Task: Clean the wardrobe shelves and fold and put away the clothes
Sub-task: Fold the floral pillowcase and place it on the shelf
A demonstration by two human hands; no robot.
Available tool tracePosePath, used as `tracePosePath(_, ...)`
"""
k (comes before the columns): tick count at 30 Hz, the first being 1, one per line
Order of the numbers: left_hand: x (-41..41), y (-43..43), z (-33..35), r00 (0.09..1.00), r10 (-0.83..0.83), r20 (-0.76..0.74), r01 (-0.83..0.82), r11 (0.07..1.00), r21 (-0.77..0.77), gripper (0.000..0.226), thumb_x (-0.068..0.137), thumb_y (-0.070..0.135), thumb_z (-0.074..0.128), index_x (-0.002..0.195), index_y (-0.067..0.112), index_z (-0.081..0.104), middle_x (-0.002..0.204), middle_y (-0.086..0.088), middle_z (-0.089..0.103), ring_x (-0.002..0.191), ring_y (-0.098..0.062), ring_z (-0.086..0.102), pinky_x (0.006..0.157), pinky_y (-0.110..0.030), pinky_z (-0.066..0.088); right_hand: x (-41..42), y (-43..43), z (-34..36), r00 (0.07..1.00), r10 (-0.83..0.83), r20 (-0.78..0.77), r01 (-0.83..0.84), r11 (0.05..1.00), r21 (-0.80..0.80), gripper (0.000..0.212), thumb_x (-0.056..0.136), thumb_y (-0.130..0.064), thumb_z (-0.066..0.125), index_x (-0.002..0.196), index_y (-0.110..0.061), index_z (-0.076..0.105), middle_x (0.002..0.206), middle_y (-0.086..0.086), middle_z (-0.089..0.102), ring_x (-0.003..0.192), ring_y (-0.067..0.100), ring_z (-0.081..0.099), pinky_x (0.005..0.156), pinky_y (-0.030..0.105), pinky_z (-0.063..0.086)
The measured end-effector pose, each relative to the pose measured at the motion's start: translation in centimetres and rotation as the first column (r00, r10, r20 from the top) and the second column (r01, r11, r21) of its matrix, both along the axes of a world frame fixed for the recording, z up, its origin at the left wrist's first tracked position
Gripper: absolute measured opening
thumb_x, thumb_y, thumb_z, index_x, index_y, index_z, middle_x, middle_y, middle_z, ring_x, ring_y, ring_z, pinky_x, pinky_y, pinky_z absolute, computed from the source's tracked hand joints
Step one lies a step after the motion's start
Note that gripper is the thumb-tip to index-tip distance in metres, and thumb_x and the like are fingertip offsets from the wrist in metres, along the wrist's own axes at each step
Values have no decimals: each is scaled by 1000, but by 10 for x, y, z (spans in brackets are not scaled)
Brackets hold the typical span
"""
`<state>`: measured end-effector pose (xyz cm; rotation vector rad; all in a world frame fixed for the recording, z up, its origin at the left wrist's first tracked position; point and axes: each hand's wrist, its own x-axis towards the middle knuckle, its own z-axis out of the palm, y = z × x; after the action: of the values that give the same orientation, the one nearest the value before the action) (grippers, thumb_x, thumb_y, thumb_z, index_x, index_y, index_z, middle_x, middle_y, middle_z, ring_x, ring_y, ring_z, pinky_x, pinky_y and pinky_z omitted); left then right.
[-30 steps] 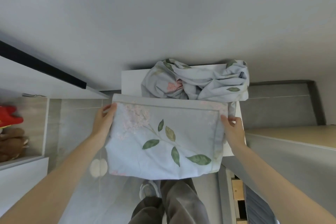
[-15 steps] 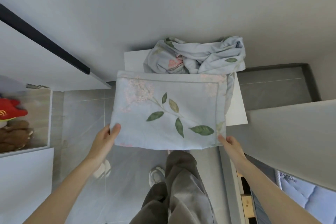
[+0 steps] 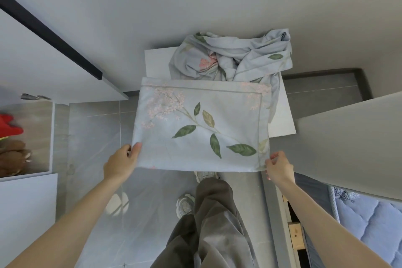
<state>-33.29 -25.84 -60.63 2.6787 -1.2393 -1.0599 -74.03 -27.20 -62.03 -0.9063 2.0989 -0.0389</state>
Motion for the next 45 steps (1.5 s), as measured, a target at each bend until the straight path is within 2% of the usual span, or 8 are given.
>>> tracePosePath(7,-26,29,9,854,459,-245,-499,855,-139,61,90,36,63,138,8,38,133,-22,43,113,-36,51,95,-43,41,24,-7,25,964,260,-61,-267,927,-264,23,92,-11,56,112,-14,46,108,2,54,97,23,54,77,35,46)
tracePosePath(12,-81,48,23,465,782,-415,-830,548,103,98,79,42,75,150,19,11,151,-11,19,120,-27,45,103,-40,42,63,-48,50,798,595,-102,-572,692,-440,24,93,-13,58,116,-17,51,120,-6,48,112,13,44,92,21,34)
tracePosePath(16,-125,56,14,202,832,-518,-822,431,372,102,76,37,79,151,22,12,129,-1,38,106,-19,49,90,-32,48,90,-102,56,724,686,-72,-620,603,-502,31,94,-16,59,124,-13,52,129,2,50,123,19,41,90,13,25)
tracePosePath(20,-160,50,0,54,795,-604,-767,420,485,89,80,39,75,149,18,24,141,-3,41,123,-18,46,105,-36,42,113,-156,48,676,735,-49,-667,583,-463,45,95,-26,59,136,-15,45,142,5,43,133,20,34,98,16,25)
tracePosePath(23,-179,40,-4,-3,727,-687,-728,470,500,51,85,38,69,127,20,47,118,9,51,112,-9,47,107,-35,34,126,-188,32,641,767,-20,-727,599,-336,61,92,-35,62,144,-15,38,146,10,39,138,27,32,111,36,32)
tracePosePath(30,-208,31,-25,-153,661,-735,-834,312,454,46,83,34,72,125,21,57,122,8,64,117,-14,56,101,-30,40,129,-220,15,556,830,-48,-831,554,-57,74,80,-59,65,140,-22,43,140,4,47,134,30,37,115,45,25)
tracePosePath(36,-215,40,-15,-191,596,-780,-865,274,421,47,83,28,73,127,20,57,123,5,66,115,-16,61,104,-38,45,123,-229,33,560,792,242,-800,593,-88,37,77,-40,79,99,-12,69,89,0,68,89,23,66,70,26,51)
tracePosePath(45,-191,42,102,-79,492,-867,-923,293,251,35,90,18,64,123,12,58,119,-2,68,110,-15,63,89,-24,51,110,-209,140,627,707,327,-620,707,-341,31,86,-29,72,111,-14,64,96,-9,64,89,12,62,70,23,47)
